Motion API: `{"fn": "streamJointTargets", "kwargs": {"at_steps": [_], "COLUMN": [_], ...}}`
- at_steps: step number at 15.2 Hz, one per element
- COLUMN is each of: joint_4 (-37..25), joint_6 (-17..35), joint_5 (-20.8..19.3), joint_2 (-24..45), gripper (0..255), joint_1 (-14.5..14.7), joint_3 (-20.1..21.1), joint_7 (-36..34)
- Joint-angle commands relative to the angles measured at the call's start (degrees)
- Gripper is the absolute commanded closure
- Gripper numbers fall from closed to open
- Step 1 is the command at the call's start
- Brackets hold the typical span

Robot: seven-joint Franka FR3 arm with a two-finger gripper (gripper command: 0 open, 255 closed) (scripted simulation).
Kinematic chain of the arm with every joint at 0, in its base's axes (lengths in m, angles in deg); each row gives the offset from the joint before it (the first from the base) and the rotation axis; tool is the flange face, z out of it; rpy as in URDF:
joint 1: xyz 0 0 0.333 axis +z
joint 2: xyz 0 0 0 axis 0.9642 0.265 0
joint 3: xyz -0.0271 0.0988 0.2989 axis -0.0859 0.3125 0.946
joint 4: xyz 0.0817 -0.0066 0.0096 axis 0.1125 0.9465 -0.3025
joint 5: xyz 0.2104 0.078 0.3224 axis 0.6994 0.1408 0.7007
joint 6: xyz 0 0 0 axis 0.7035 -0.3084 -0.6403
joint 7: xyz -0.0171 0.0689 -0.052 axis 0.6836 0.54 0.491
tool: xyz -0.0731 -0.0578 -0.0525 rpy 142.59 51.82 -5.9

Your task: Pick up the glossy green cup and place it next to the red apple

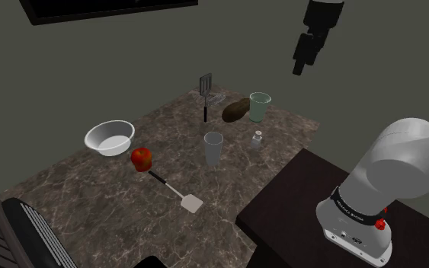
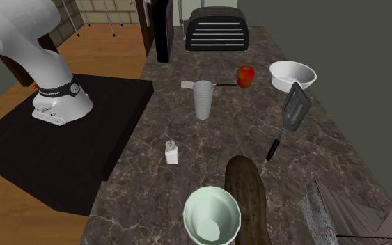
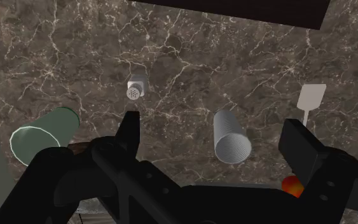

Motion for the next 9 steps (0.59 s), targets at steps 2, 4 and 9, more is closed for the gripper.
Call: {"fn": "streamJointTargets", "kwargs": {"at_steps": [2, 4, 9], "joint_4": [0.5, 1.4, 2.3], "joint_6": [1.7, 5.2, 13.7], "joint_5": [-0.6, -1.7, -4.5], "joint_2": [1.3, 4.2, 12.5], "gripper": [0, 0, 0], "joint_1": [-0.2, -0.7, -1.9], "joint_3": [-0.2, -0.7, -1.9], "joint_7": [0.2, 0.5, 1.0]}}
